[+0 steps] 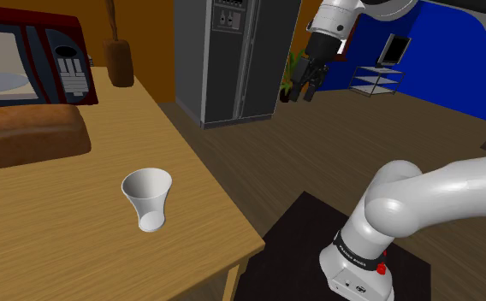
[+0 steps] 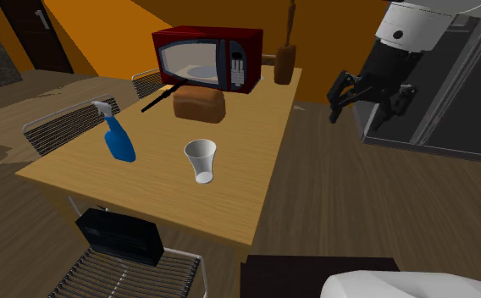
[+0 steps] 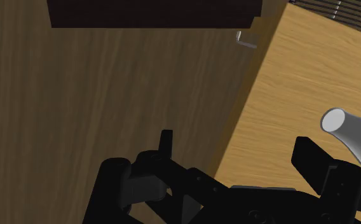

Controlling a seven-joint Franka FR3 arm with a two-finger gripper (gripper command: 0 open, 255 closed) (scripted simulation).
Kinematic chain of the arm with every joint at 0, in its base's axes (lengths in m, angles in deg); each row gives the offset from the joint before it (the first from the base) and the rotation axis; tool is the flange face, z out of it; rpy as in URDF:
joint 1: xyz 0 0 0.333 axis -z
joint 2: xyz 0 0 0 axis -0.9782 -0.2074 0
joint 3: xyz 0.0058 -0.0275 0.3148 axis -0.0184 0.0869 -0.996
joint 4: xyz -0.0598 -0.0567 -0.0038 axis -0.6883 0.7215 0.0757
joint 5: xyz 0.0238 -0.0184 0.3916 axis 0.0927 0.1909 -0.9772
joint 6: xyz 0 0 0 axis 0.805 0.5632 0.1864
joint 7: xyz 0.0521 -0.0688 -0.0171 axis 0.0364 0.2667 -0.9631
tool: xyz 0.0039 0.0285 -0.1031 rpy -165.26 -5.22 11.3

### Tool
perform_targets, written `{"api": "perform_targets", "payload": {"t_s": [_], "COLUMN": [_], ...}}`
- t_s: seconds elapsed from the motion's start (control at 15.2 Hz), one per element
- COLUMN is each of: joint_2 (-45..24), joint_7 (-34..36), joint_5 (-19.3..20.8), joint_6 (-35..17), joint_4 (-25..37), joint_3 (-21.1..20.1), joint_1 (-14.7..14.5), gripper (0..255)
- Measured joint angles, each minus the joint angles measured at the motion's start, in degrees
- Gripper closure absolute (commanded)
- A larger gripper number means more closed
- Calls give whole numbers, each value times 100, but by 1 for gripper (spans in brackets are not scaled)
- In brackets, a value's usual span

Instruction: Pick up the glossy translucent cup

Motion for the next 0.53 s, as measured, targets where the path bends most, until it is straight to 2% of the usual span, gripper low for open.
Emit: {"api": "perform_targets", "payload": {"t_s": [0.2,0.53], "joint_2": [-22,-244], "joint_7": [147,709], "joint_5": [-118,-583], "joint_6": [-145,-730], "joint_4": [-122,-452], "joint_3": [-126,-624], "joint_1": [-34,-189], "gripper": [0,0]}}
